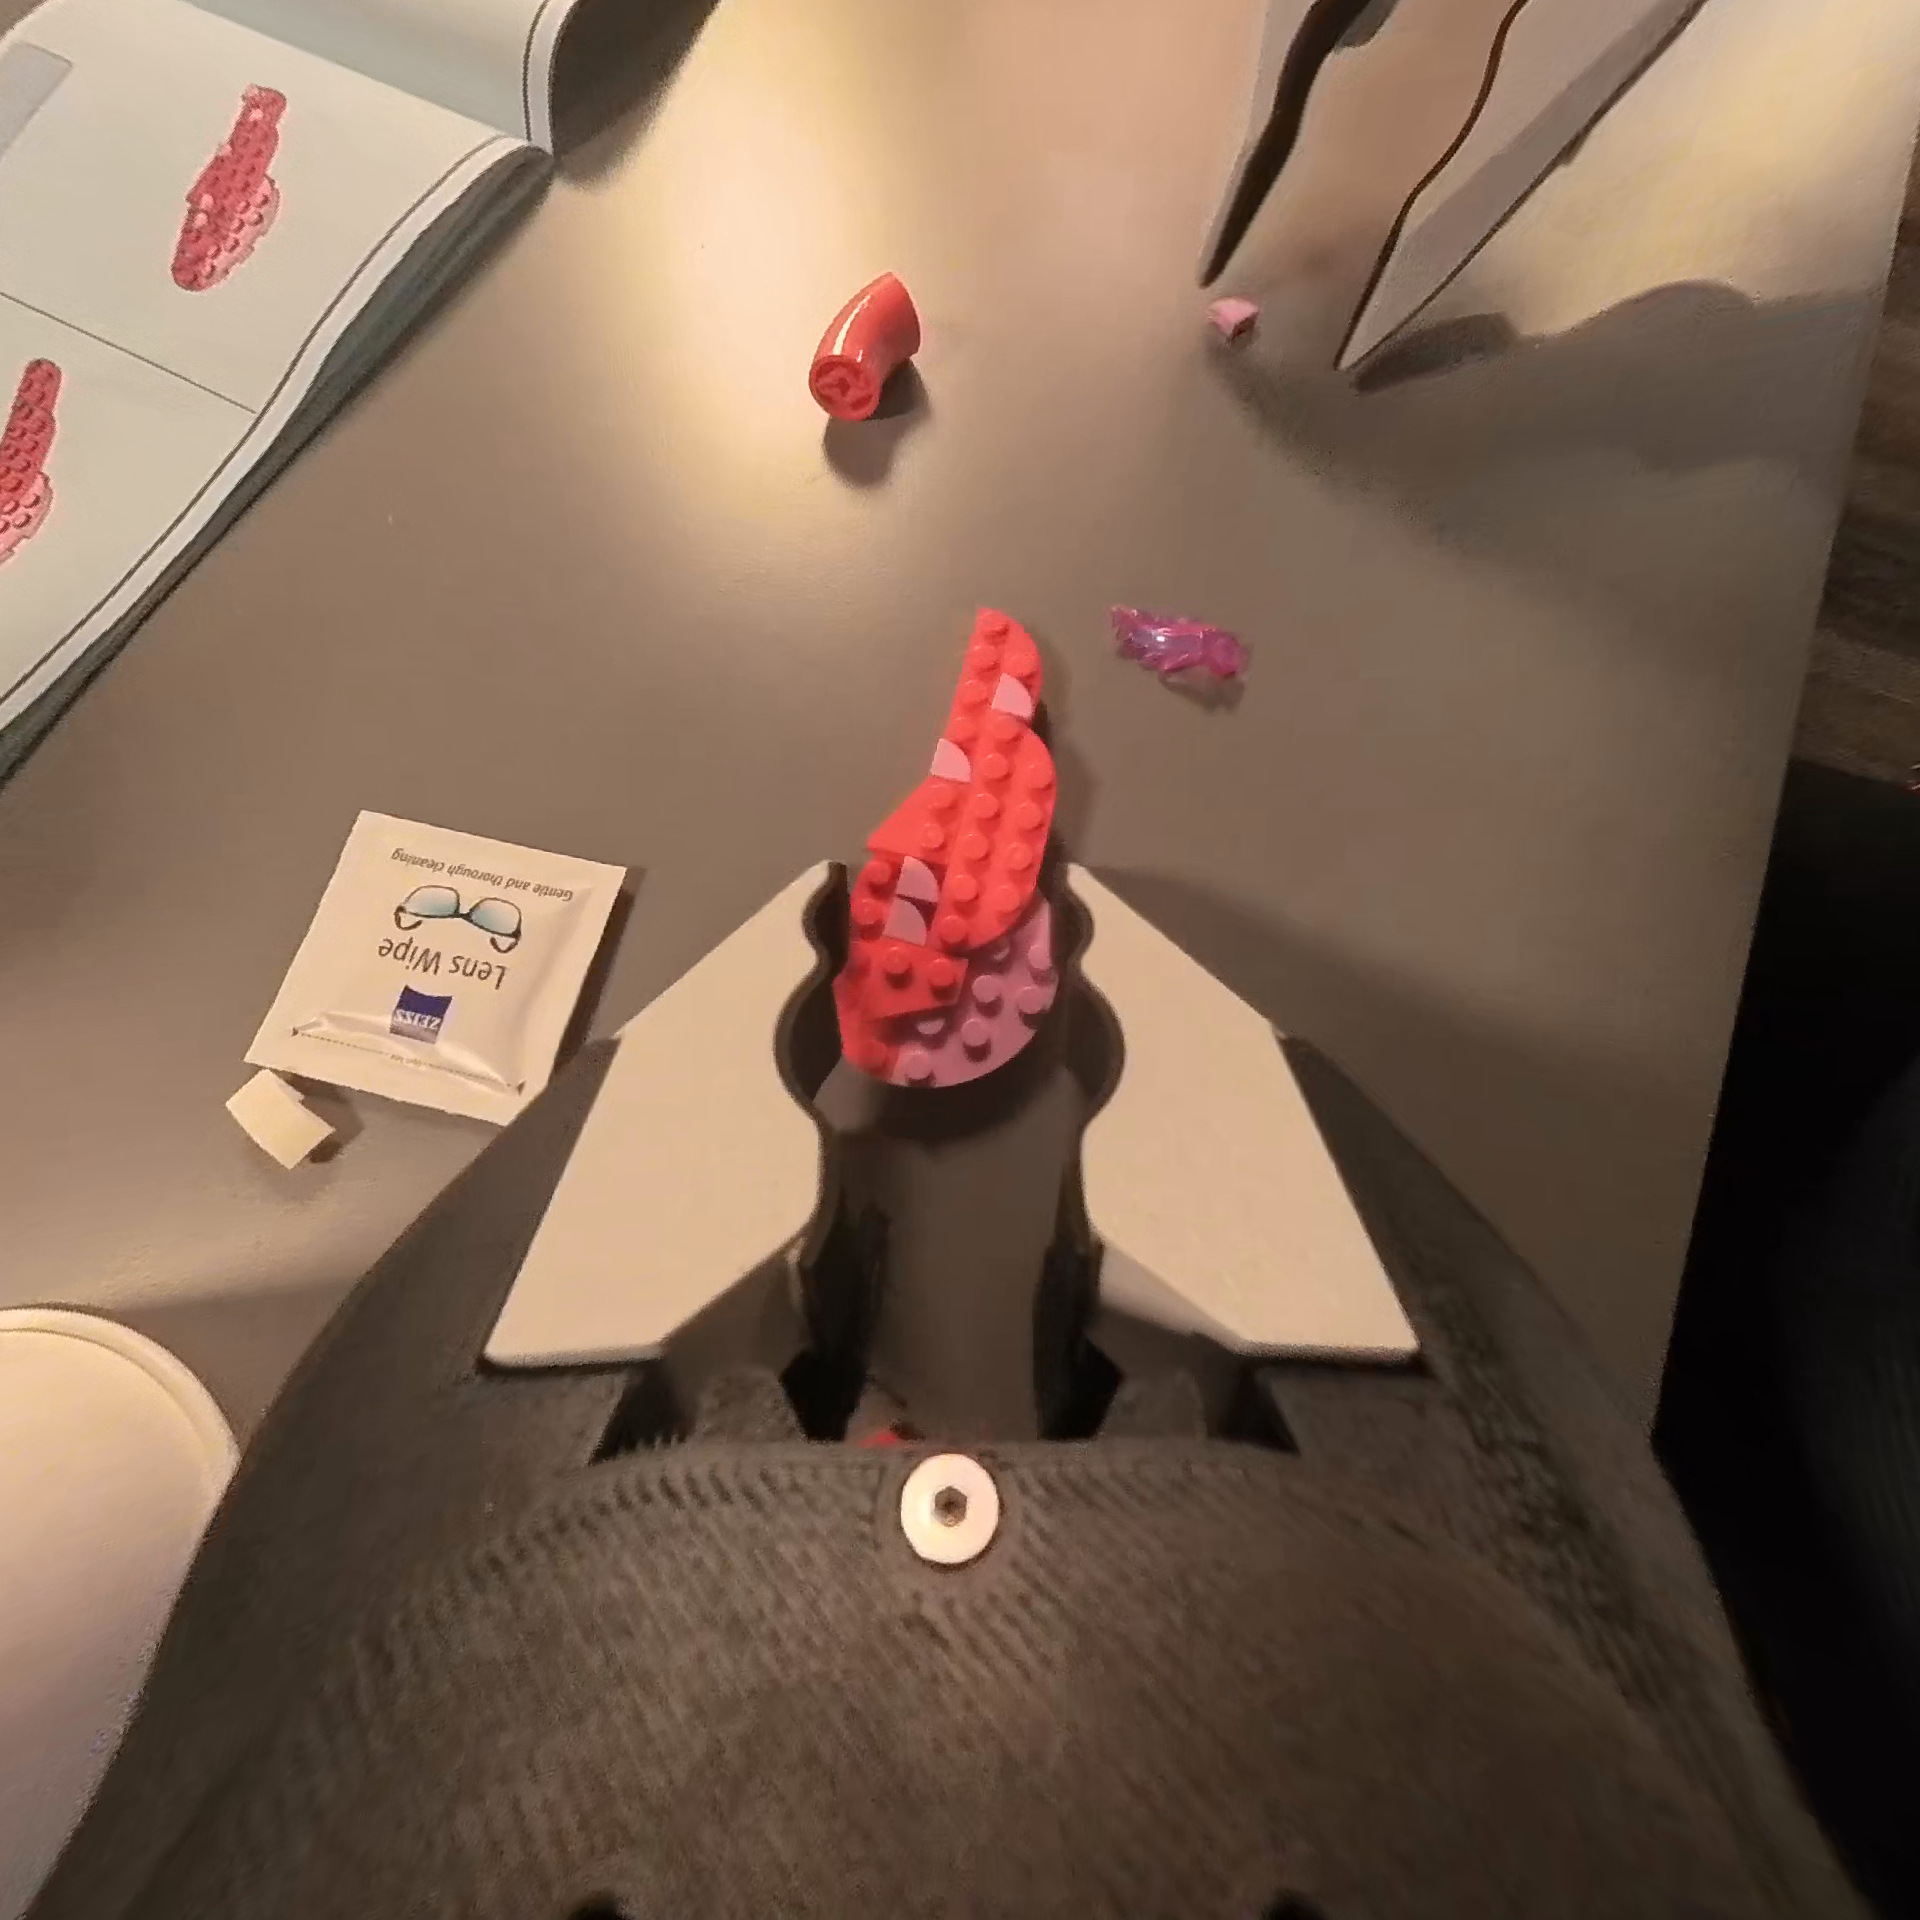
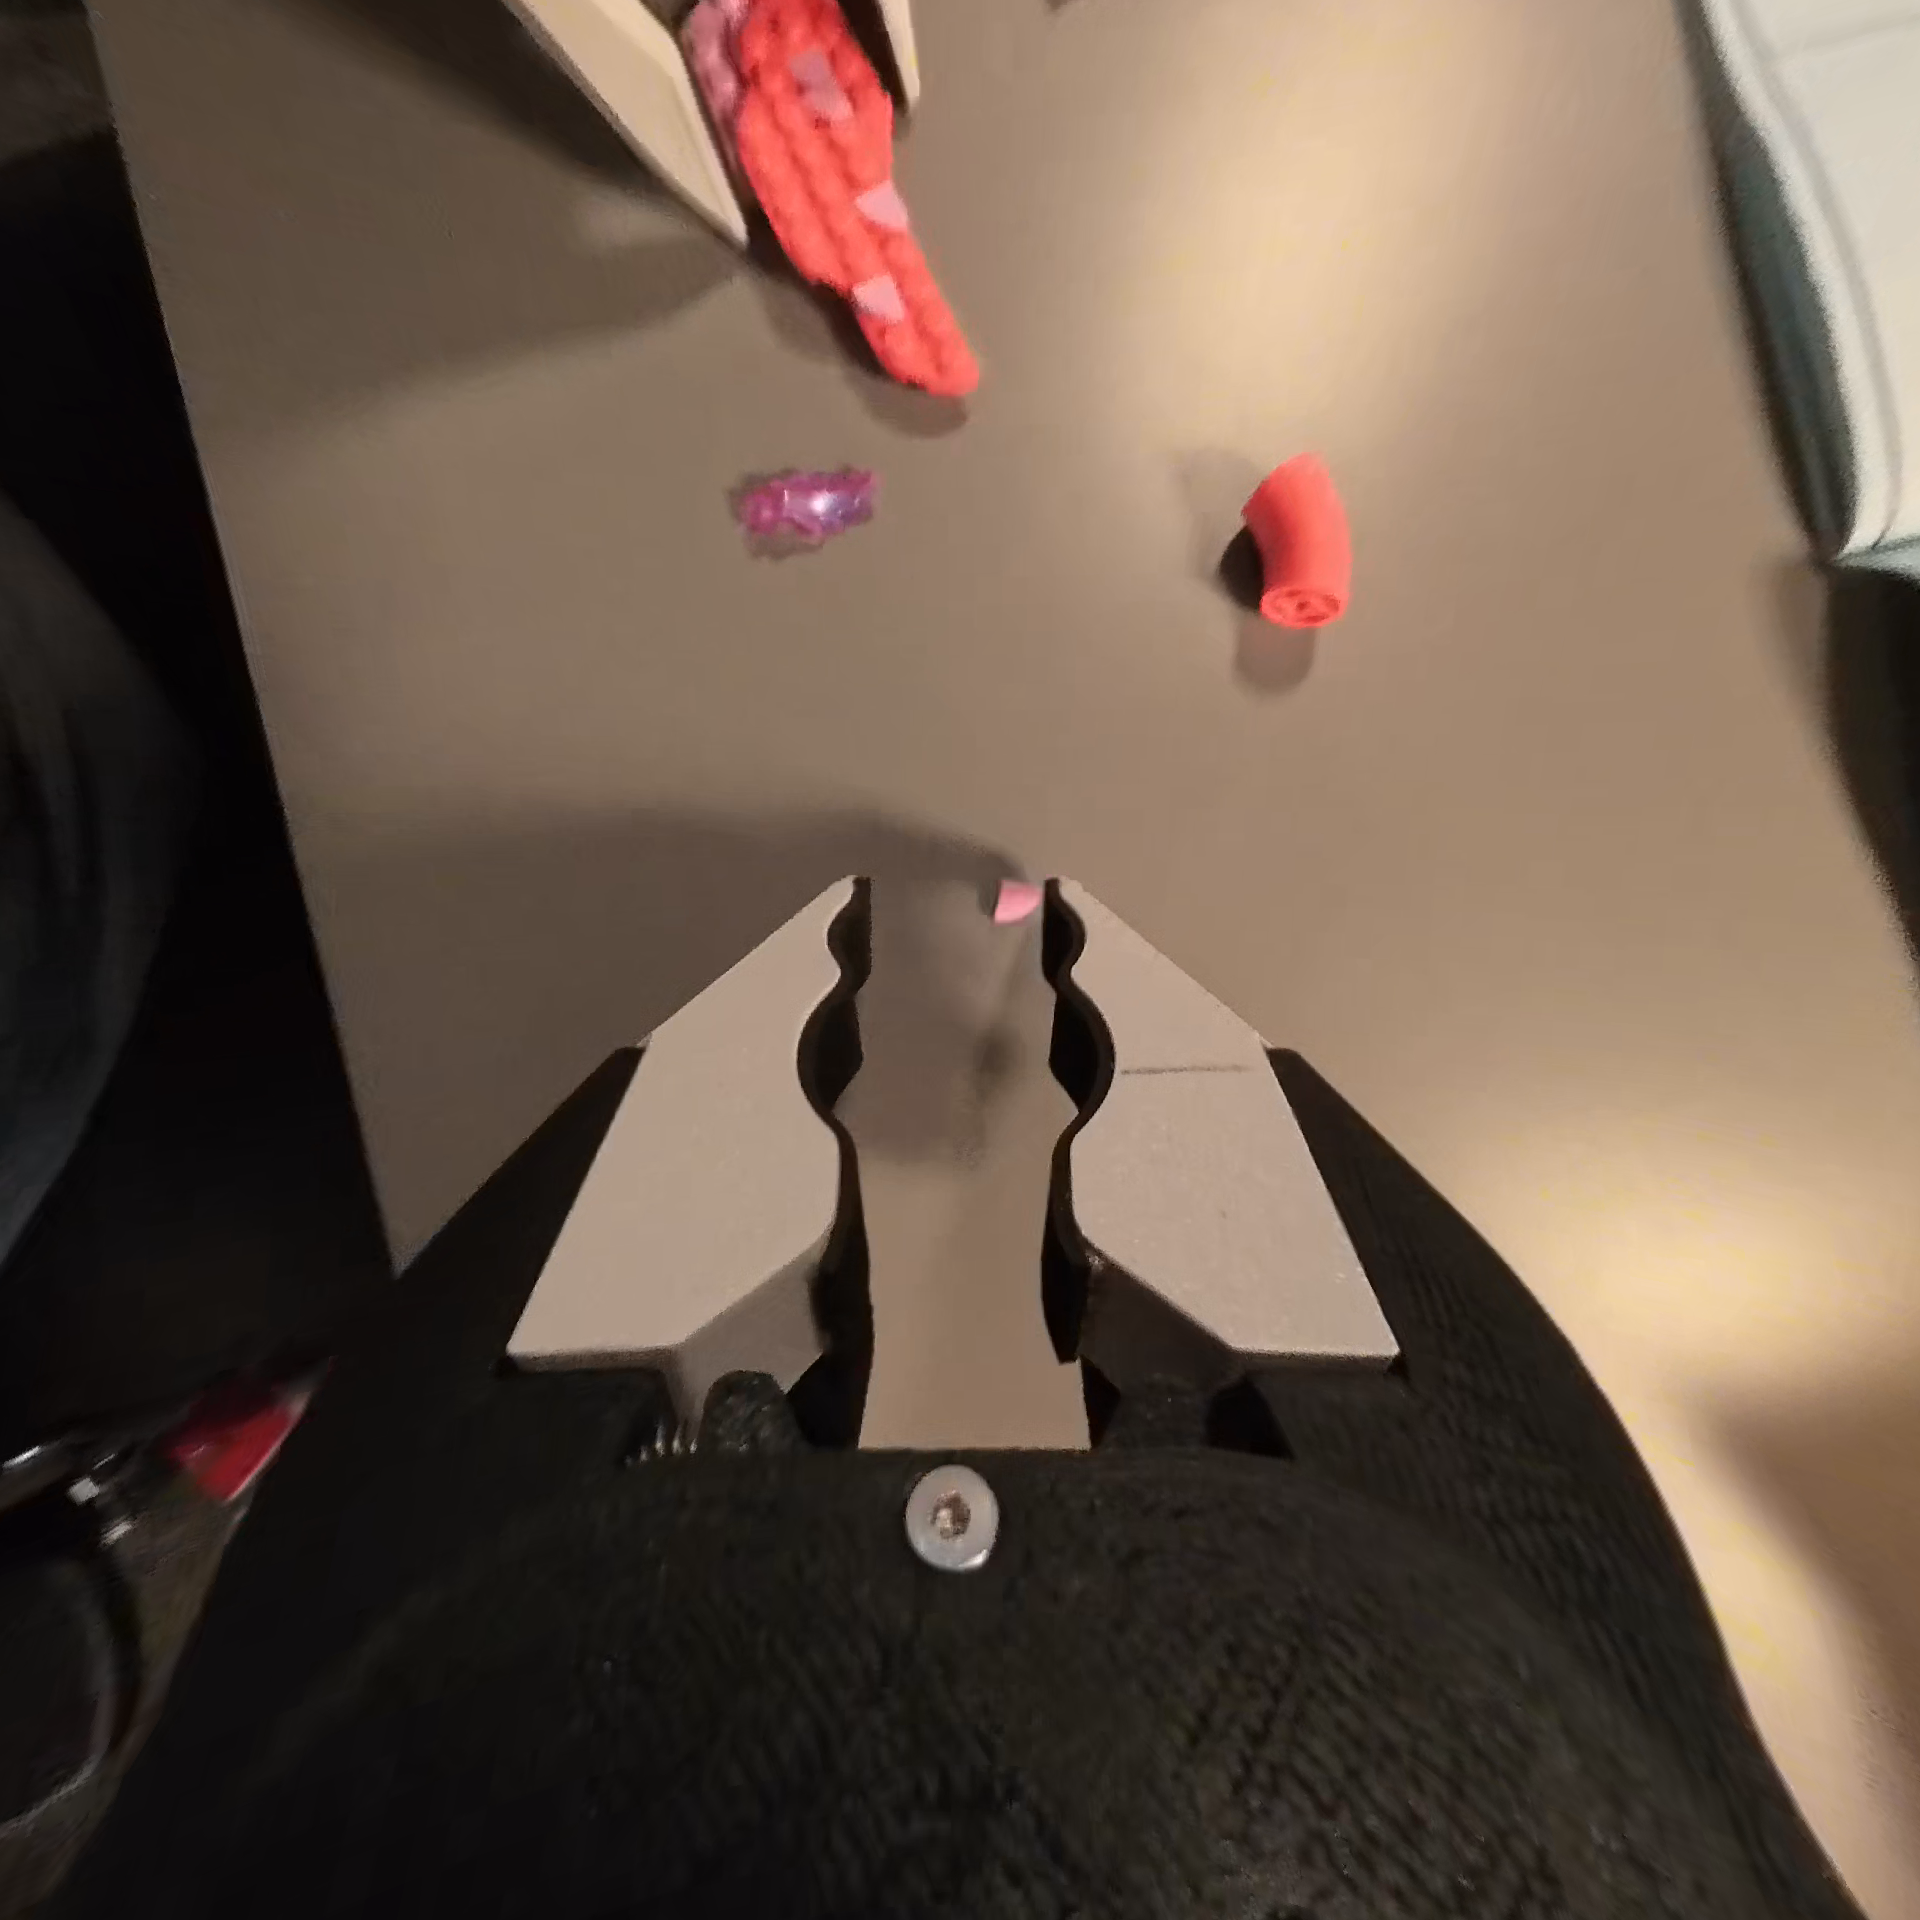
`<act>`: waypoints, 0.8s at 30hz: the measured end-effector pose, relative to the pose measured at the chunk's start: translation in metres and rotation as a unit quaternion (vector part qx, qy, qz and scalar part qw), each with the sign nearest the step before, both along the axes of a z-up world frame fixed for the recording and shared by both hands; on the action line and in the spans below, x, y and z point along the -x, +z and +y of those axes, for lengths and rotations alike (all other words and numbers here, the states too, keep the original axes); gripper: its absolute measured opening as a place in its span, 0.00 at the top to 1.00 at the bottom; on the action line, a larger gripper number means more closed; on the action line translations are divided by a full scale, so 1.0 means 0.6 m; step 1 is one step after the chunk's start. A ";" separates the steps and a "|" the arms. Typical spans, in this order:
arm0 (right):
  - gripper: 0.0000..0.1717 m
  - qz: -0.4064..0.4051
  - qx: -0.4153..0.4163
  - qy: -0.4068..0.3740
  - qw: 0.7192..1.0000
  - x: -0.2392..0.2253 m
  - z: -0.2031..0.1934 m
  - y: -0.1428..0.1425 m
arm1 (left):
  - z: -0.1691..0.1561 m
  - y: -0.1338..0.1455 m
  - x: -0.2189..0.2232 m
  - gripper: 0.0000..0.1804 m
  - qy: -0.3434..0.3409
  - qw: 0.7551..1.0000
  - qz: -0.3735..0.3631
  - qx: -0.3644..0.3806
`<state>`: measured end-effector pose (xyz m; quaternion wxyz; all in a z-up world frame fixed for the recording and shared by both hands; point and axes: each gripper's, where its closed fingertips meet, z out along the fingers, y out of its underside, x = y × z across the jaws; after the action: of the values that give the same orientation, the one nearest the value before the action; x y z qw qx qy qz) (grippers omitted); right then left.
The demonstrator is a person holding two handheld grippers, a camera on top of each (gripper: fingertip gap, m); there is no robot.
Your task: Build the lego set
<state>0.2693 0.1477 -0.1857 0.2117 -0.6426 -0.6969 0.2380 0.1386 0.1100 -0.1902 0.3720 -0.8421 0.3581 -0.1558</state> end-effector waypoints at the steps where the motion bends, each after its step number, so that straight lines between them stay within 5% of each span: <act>1: 0.82 0.015 -0.014 0.003 1.000 0.009 -0.001 0.002 | 0.000 0.000 0.000 0.79 -0.002 1.000 0.001 0.000; 7: 0.76 0.127 -0.128 0.029 0.983 0.084 -0.027 0.039 | 0.002 0.024 -0.007 0.80 0.005 1.000 -0.029 -0.012; 12: 0.75 0.138 -0.410 0.105 0.895 0.130 -0.035 0.065 | -0.003 0.062 -0.042 0.80 -0.009 0.996 -0.084 -0.014; 18: 0.96 0.141 -0.514 0.099 0.841 0.141 -0.018 0.077 | 0.002 0.097 -0.061 0.78 -0.012 0.990 -0.131 -0.060; 21: 0.98 0.136 -0.524 0.092 0.836 0.136 -0.011 0.073 | 0.022 0.079 -0.045 0.59 -0.007 0.984 0.028 -0.178; 24: 0.98 0.138 -0.540 0.103 0.824 0.134 -0.012 0.070 | 0.036 0.081 -0.043 0.68 -0.042 0.910 0.222 -0.349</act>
<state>0.1887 0.1404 -0.1438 0.5929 -0.3107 -0.7397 -0.0696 0.1644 0.1317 -0.1418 0.5458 -0.6557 0.4983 0.1546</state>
